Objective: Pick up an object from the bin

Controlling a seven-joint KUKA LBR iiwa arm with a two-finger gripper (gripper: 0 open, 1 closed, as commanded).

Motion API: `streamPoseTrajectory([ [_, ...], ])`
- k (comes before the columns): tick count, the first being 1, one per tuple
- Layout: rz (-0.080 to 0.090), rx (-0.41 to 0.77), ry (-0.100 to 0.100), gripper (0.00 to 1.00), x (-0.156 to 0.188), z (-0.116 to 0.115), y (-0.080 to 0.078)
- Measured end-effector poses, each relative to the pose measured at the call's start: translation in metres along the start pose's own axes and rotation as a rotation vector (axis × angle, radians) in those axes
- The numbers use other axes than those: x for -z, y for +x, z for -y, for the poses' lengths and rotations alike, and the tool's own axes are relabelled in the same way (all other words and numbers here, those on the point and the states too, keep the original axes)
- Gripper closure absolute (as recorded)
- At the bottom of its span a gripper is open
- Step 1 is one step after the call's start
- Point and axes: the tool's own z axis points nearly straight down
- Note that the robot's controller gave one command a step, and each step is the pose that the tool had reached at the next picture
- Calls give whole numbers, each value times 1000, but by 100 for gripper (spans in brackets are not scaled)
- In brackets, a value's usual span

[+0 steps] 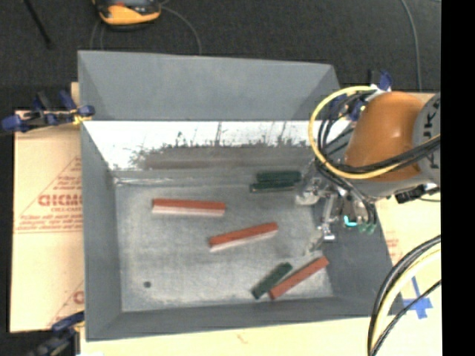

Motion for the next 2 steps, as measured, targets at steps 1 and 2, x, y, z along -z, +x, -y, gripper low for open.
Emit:
streamPoseTrajectory([
  [1, 8, 3, 1, 0, 4, 0, -2],
  [2, 13, -15, -3, 0, -64, -69, -25],
])
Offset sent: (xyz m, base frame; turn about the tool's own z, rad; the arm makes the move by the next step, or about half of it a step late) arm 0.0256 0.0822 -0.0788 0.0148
